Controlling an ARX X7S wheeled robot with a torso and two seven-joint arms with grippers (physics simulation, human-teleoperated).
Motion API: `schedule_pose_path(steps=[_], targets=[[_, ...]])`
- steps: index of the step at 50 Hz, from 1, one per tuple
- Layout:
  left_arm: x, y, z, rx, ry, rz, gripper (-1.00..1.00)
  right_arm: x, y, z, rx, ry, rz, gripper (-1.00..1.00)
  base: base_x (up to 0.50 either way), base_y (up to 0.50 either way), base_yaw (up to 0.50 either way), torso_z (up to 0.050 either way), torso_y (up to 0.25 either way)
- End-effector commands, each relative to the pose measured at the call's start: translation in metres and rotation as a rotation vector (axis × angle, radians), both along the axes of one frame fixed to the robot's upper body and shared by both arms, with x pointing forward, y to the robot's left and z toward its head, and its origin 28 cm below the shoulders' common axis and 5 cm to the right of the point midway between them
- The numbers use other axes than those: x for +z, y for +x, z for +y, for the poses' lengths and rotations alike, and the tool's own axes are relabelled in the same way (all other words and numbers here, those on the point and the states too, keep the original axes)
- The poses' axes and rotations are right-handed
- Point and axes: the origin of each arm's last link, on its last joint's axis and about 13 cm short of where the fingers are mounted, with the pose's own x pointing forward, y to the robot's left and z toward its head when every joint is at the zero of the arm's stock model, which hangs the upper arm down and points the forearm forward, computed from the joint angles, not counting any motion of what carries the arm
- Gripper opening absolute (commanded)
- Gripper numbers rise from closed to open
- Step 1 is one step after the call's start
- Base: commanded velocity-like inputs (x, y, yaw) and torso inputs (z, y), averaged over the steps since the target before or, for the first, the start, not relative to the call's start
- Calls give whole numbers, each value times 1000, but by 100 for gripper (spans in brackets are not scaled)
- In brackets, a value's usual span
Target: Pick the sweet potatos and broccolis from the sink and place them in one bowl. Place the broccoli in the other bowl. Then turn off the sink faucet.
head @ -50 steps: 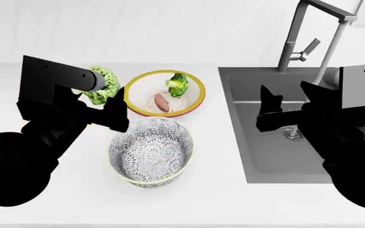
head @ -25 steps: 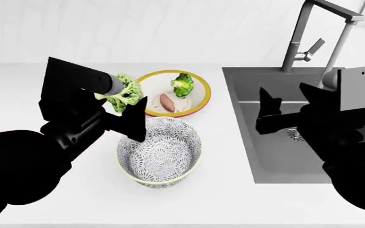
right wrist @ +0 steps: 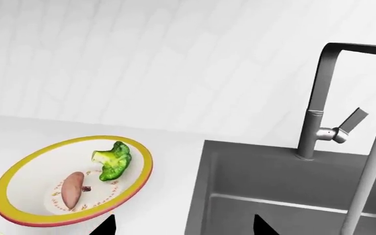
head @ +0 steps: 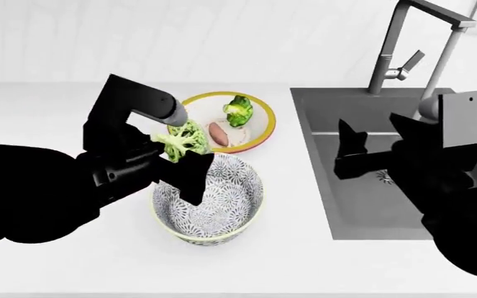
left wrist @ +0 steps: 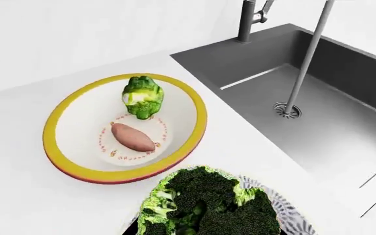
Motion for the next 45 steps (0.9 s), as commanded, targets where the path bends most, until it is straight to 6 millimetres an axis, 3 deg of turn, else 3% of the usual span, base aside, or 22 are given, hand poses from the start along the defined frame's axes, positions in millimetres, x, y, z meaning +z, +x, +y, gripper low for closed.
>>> schedule_pose_path(steps=[1,23,44,45], targets=[[8,5,-3,-47,57,126,-100,-1,-1,-1,-2,6,9,100,0,0,0,0,0],[-20,36,-18,-121,46,218,-100,-9,3,0,7,28,22,100,0,0,0,0,0],[-21,38,-21,-130,63,217,-100,-12,0,-3,7,38,28,100,0,0,0,0,0],[-21,38,-22,-130,63,214,100,-12,0,-3,9,39,29,100,0,0,0,0,0]])
